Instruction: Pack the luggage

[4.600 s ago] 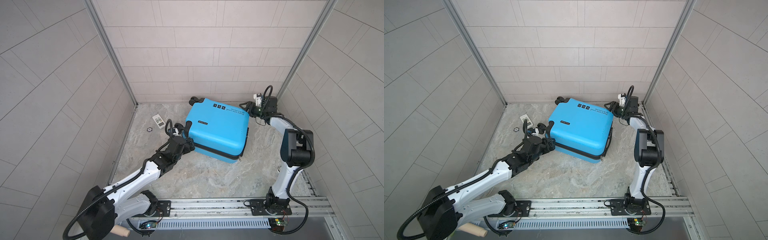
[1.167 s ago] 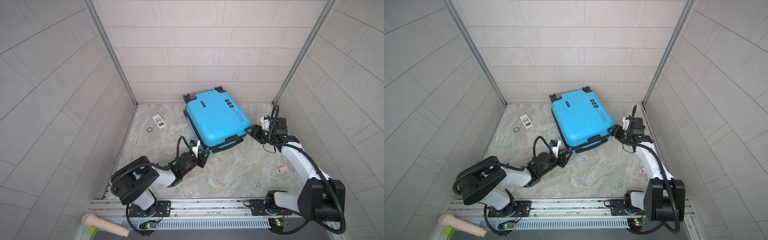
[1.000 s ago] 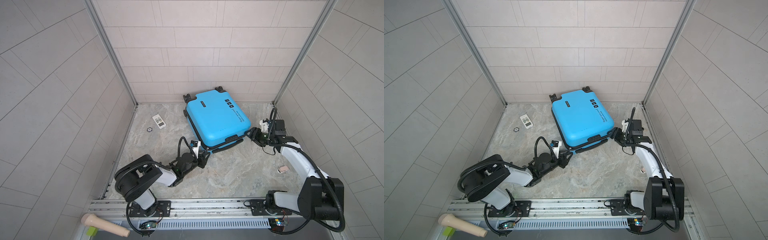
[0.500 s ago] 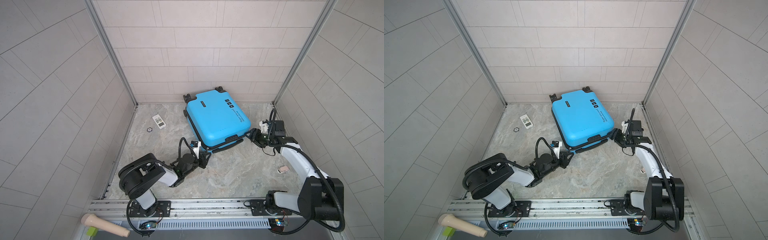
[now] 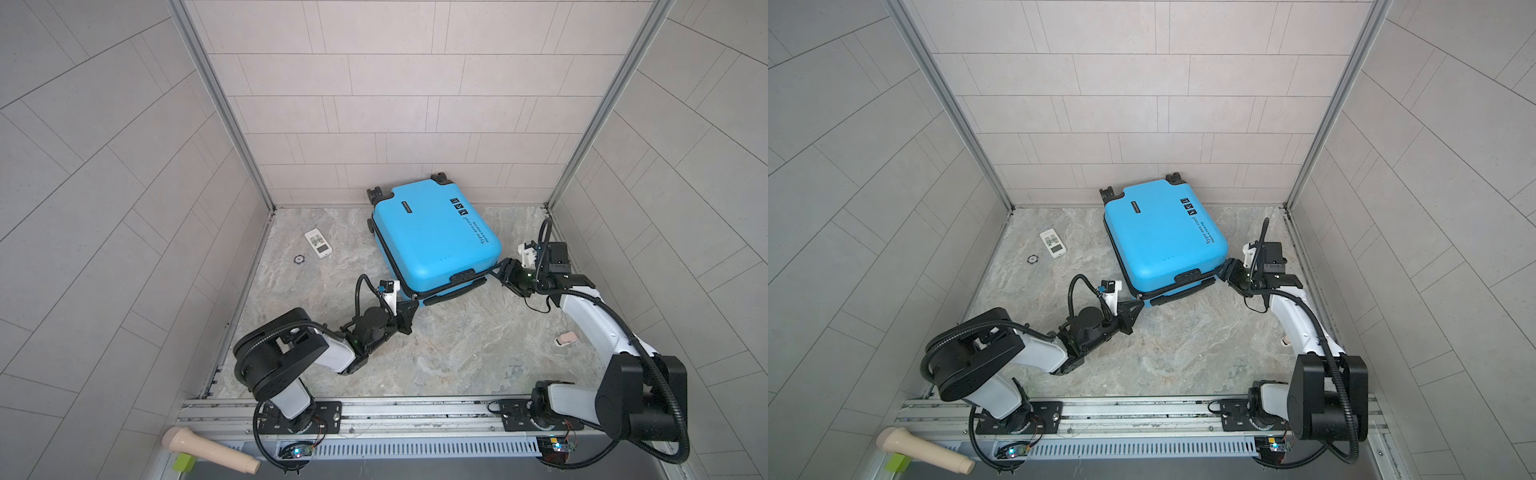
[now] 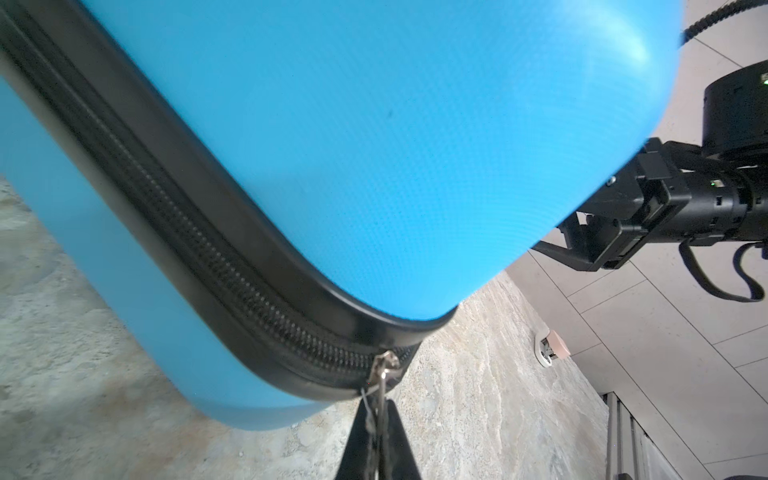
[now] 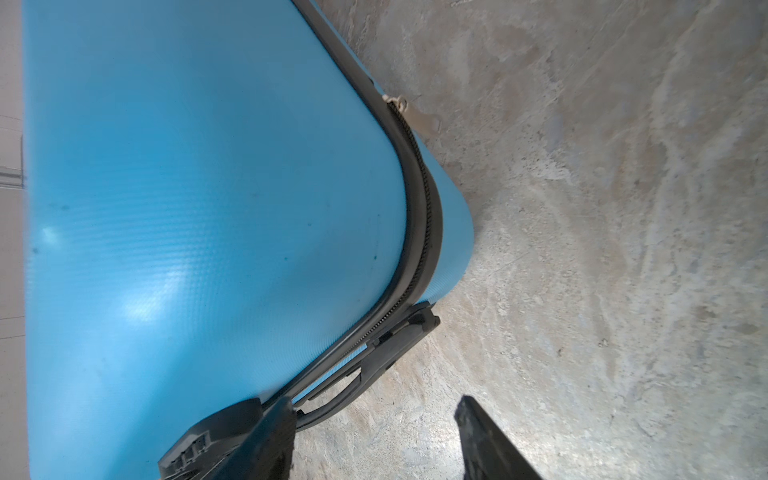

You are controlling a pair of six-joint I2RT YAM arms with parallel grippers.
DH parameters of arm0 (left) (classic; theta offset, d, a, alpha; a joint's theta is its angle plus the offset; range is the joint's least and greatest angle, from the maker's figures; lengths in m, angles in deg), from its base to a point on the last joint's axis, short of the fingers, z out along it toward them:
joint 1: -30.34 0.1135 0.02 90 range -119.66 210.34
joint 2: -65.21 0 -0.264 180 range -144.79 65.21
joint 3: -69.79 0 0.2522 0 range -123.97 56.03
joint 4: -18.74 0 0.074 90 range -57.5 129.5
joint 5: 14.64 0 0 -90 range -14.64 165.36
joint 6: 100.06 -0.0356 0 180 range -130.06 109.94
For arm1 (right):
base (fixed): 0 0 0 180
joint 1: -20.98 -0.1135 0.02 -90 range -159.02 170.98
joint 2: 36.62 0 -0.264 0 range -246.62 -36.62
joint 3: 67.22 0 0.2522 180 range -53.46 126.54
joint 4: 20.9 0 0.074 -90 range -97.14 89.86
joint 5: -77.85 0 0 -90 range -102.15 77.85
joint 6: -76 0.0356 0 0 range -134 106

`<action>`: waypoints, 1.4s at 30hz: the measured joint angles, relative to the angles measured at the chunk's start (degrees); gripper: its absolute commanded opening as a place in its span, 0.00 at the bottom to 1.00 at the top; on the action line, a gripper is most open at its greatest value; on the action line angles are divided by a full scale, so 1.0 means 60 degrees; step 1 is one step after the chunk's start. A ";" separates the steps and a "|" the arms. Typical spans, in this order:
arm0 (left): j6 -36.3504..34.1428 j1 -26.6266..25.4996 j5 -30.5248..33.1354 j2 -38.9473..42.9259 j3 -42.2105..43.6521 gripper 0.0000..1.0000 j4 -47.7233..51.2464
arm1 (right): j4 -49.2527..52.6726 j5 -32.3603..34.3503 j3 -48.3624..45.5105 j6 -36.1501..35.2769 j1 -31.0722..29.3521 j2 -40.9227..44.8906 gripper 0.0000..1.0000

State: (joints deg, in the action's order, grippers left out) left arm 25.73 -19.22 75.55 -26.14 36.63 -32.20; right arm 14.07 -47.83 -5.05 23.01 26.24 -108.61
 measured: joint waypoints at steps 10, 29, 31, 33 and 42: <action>-0.0987 -0.0011 0.0933 0.2630 -0.0852 0.00 0.5315 | 0.0627 0.0033 0.0466 -0.0525 0.0076 -0.0007 0.68; -0.1920 0.0321 0.2878 0.5264 -0.0685 0.00 0.9220 | -0.0066 -0.0878 0.1064 0.0113 -0.0284 -0.0528 0.69; -0.2025 0.0328 0.2929 0.5504 -0.0583 0.00 0.9497 | -0.0153 -0.0871 0.1064 0.0197 -0.0452 -0.0528 0.69; -0.2120 0.0368 0.3005 0.5799 -0.0412 0.00 0.9734 | -0.0295 -0.0871 0.1064 0.0280 -0.0688 -0.0528 0.70; -0.3115 0.0423 0.2794 0.6331 0.0164 0.00 0.9275 | -0.1457 -0.0903 0.1082 0.0499 -0.1475 -0.0696 0.72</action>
State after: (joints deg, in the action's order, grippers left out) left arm 7.05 -16.69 92.31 11.85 37.61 23.44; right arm 5.33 -53.25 1.44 26.01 17.38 -112.78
